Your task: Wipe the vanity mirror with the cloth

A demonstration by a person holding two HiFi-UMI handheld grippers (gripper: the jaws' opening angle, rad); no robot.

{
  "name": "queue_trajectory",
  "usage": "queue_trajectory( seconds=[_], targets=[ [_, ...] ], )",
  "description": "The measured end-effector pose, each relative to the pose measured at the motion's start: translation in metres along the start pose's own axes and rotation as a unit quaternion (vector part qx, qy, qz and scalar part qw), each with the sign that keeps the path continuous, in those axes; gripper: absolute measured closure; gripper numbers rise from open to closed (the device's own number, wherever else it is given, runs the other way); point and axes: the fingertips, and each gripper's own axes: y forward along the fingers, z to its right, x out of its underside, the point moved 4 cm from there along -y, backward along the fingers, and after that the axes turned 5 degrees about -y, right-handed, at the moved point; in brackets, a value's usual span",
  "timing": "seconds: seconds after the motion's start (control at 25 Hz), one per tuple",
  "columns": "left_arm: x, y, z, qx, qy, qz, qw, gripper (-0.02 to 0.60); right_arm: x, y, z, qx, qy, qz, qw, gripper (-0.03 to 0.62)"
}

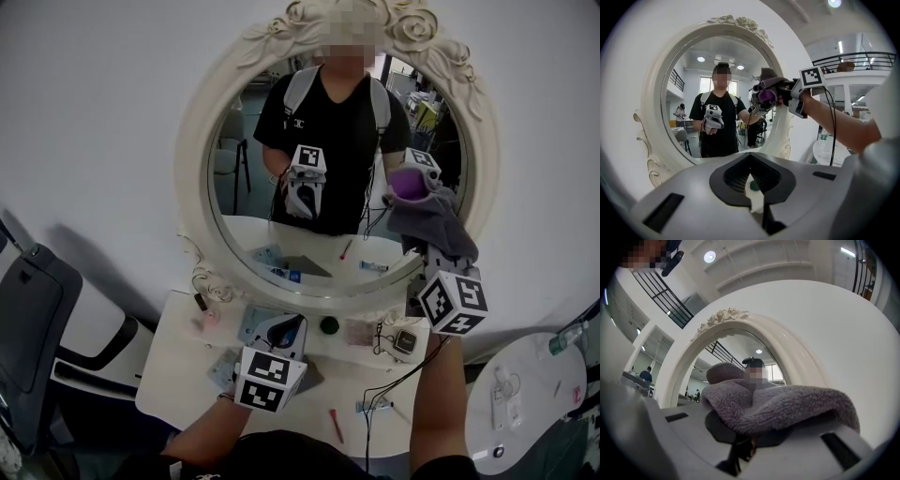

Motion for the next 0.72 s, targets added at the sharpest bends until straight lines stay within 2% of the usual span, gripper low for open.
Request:
queue_trajectory(
  seconds=[0.28,0.48,0.6,0.72],
  targets=[
    [0.005,-0.001,0.002,-0.006,0.002,-0.008,0.9999,0.581,0.056,-0.017,-0.001,0.012,0.015,-0.05,0.999,0.563],
    [0.006,-0.001,0.006,-0.006,0.007,-0.01,0.9999,0.581,0.098,-0.025,-0.01,0.02,0.005,-0.091,0.996,0.563],
    [0.006,-0.001,0.008,-0.006,0.009,-0.01,0.9999,0.581,0.126,-0.031,-0.018,0.023,-0.011,-0.134,0.991,0.564],
    [0.006,-0.003,0.009,-0.007,0.01,-0.009,0.9999,0.581,0.16,-0.037,-0.031,0.017,-0.037,-0.194,0.98,0.564]
  ],
)
